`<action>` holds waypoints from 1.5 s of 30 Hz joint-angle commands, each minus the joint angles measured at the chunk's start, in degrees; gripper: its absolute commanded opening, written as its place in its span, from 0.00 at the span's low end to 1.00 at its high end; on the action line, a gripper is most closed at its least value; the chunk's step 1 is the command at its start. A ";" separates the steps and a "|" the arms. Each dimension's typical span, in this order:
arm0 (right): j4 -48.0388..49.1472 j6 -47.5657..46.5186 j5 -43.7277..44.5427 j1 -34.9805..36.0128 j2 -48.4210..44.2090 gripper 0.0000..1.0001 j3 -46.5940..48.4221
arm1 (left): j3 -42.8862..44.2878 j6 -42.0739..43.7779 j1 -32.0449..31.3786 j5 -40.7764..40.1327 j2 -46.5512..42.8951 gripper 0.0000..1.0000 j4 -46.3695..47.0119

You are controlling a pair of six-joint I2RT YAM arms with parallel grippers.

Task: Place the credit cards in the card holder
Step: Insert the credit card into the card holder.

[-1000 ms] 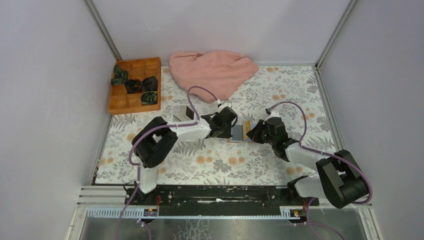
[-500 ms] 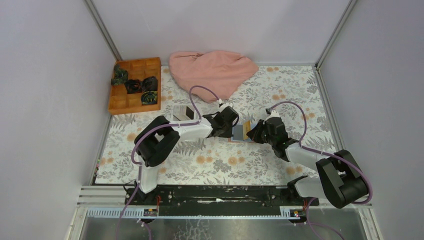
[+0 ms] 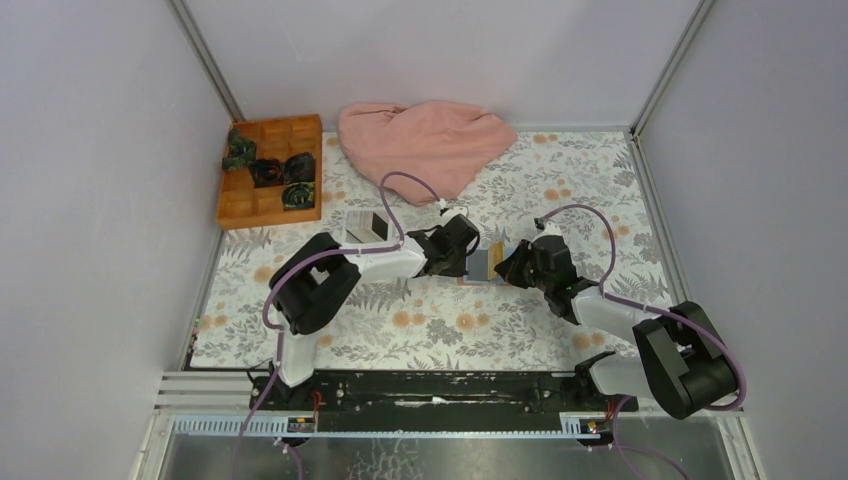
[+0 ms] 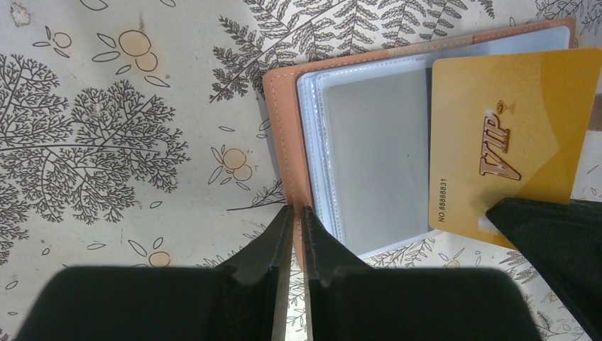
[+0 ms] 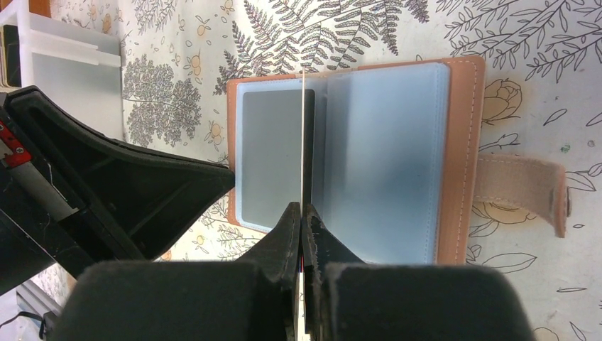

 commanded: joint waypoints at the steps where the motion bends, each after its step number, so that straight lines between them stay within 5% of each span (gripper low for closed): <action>1: 1.62 1.26 0.52 0.20 0.50 0.00 0.01 | 0.45 0.54 -0.79 -1.17 0.99 0.14 0.13; 45: -7.24 1.35 0.95 -0.66 6.79 0.00 0.03 | 2.03 1.41 -1.74 -3.18 1.75 0.13 -2.05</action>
